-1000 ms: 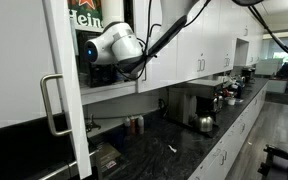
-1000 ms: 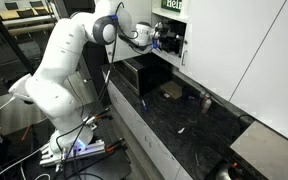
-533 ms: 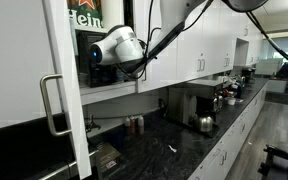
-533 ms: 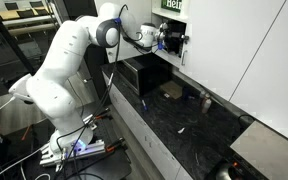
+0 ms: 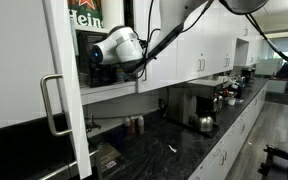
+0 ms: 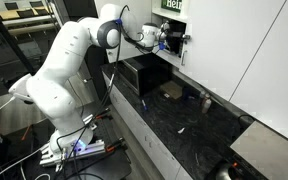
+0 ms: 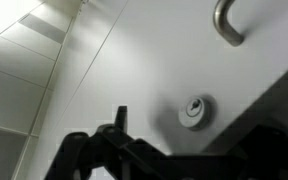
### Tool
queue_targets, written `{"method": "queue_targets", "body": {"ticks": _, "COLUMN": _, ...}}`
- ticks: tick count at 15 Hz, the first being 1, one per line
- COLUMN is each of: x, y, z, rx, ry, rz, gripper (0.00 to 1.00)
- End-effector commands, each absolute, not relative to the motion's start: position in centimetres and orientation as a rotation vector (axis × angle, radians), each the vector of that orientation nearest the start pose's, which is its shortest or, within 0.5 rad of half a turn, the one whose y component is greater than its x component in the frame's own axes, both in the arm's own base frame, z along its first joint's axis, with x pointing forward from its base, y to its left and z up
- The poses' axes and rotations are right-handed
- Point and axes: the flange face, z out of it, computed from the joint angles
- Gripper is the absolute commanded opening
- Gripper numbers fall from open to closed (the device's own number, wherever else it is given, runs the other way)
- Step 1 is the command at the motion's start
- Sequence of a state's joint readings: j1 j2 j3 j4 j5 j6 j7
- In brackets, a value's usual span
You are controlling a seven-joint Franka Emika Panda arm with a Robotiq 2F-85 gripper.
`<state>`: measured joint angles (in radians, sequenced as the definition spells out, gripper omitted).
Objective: Open the top right cupboard door
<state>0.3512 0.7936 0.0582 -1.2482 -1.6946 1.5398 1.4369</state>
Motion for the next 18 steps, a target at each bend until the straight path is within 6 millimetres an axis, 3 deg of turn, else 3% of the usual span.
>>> {"method": "queue_targets", "body": {"ticks": 1, "x": 72.4, "y": 17.5, "z": 37.0, "rx": 1.481, "ry": -0.517, "rz": 1.087, "gripper": 1.00}}
{"method": "queue_targets", "body": {"ticks": 18, "x": 68.2, "y": 17.2, "z": 38.3, "rx": 1.380, "ry": -0.705, "rz": 1.023, "gripper": 1.00}}
